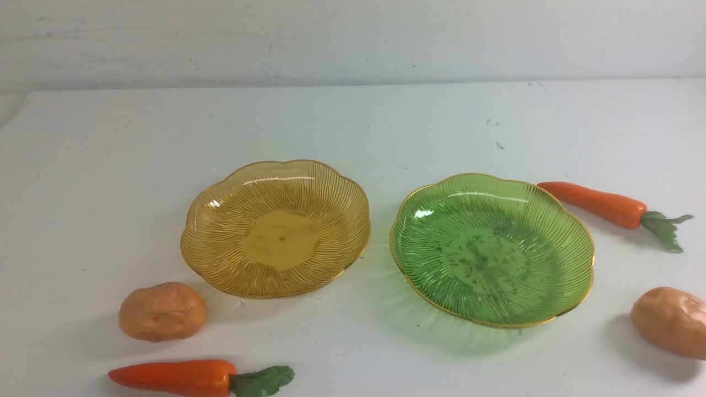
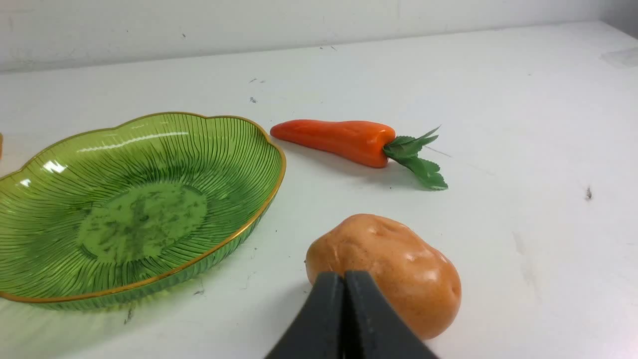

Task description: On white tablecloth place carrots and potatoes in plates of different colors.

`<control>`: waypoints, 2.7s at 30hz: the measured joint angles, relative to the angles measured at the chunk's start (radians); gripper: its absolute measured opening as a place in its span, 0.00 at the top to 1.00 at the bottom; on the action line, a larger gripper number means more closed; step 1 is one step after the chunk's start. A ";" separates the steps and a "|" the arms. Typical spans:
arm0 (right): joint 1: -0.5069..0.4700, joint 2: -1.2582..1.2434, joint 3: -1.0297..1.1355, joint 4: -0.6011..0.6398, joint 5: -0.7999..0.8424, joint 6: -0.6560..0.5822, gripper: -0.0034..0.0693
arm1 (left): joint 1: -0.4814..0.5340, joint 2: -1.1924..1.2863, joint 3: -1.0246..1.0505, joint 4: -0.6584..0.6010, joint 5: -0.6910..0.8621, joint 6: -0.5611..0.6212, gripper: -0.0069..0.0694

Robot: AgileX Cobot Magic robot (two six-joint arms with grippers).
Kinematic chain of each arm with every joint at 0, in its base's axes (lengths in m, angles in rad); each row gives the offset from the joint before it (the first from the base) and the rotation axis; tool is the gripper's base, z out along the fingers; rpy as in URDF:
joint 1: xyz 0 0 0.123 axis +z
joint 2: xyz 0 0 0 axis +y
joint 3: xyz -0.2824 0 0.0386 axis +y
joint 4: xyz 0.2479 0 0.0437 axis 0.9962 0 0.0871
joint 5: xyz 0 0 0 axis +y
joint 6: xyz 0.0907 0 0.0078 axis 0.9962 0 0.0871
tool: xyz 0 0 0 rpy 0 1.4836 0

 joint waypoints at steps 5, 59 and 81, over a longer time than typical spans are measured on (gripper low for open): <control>0.000 0.000 0.000 0.000 0.000 0.000 0.97 | 0.000 0.000 0.000 0.000 0.000 0.000 0.91; 0.000 0.000 0.001 0.736 -0.185 0.335 0.97 | 0.000 0.000 0.000 -1.046 -0.034 -0.508 0.91; 0.000 0.687 -0.801 0.420 0.776 -0.235 0.97 | 0.000 0.885 -0.796 -0.524 0.833 0.226 0.91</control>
